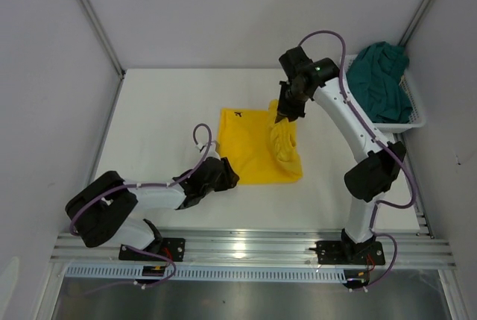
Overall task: Fold and stack the shorts
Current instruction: Fold the shorts
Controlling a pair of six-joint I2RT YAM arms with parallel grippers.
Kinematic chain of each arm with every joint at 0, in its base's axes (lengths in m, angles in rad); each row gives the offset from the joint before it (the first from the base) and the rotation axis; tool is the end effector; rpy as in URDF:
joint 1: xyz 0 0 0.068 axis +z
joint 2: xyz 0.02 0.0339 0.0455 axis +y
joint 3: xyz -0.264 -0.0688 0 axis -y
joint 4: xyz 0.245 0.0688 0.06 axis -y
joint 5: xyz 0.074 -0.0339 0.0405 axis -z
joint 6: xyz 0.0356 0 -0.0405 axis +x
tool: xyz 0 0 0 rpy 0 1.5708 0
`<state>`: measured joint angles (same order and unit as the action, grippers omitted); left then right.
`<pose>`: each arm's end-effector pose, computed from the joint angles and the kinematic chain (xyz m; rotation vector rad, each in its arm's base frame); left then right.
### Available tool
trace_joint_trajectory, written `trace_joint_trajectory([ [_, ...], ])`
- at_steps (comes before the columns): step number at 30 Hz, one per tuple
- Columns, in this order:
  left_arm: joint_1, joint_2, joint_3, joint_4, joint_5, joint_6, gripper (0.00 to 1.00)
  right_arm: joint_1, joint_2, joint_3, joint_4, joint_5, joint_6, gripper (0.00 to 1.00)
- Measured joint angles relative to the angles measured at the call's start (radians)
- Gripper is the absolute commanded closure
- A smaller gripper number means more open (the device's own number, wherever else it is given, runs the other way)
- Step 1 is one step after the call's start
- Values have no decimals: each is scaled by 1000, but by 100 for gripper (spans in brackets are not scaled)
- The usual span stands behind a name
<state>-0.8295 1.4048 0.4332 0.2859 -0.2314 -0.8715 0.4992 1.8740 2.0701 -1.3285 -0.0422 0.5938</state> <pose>0.1736 -0.1776 0.1366 -0.1761 2.3119 -0.6471 0.3276 0.1803 0.3728 0.1178 2.7626 0.3700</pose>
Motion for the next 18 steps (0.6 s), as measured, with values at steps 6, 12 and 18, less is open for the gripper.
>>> trace_joint_trajectory([
  [6,-1,11,1,17,0,1,51,62,81,1,67,-47,30,100],
  [12,-1,15,1,27,0,7,51,89,174,-10,178,-92,56,100],
  [18,-2,13,1,26,3,7,50,95,246,-26,266,-102,80,100],
])
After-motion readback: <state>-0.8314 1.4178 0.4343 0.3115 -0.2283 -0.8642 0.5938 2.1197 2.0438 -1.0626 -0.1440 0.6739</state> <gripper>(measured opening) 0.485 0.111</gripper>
